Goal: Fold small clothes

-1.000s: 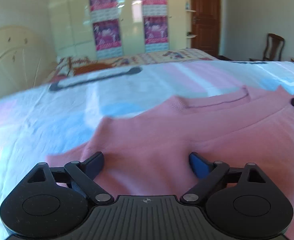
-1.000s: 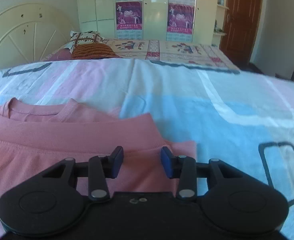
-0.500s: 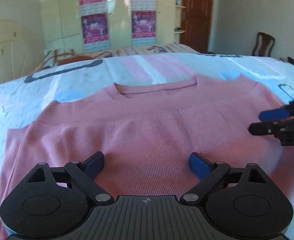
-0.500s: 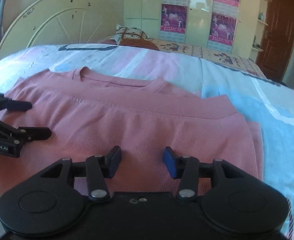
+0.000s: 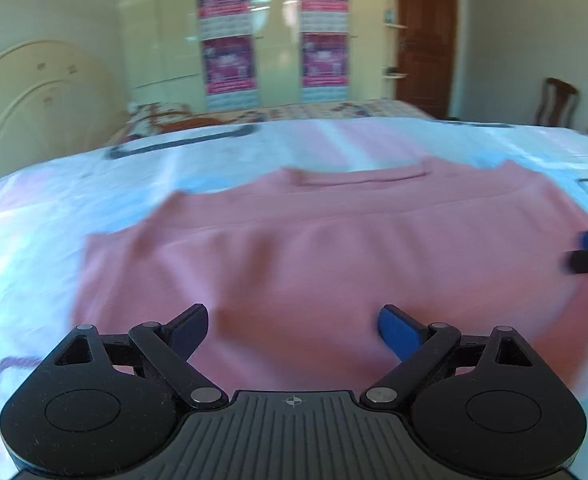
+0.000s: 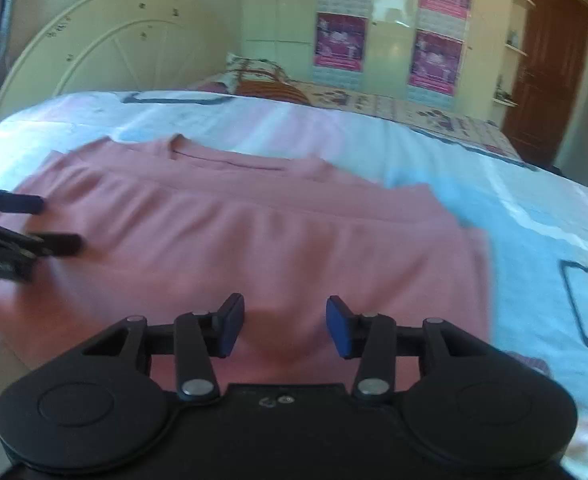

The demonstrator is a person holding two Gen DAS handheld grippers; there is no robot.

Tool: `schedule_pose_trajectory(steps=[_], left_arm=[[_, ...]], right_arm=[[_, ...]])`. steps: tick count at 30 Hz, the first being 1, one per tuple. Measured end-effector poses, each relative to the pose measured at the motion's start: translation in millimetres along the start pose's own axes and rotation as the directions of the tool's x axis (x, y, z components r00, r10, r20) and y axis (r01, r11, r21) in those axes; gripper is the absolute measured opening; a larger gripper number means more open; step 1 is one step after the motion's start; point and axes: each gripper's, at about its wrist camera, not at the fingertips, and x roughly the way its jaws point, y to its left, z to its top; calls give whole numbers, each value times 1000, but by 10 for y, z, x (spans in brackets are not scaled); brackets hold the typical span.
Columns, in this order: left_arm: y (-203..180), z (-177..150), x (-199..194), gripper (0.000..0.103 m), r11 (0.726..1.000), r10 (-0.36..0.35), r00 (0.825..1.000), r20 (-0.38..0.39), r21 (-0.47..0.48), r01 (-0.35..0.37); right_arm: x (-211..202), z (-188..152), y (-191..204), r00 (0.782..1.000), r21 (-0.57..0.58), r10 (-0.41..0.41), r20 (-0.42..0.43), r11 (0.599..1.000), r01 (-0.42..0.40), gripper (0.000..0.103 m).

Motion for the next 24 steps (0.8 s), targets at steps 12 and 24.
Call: schedule_pose_trajectory(steps=[12,24], left_arm=[[-225,-213,-462,92,1000,-25,998,59,1,24],[1,-499,-491,92,999,35,999,-24,-30,-36]], right_arm=[[-354,-153,126,999,78,22,41,997,-25,39],[-398,-473,295,999,10,-15,-37,1000,15,40]])
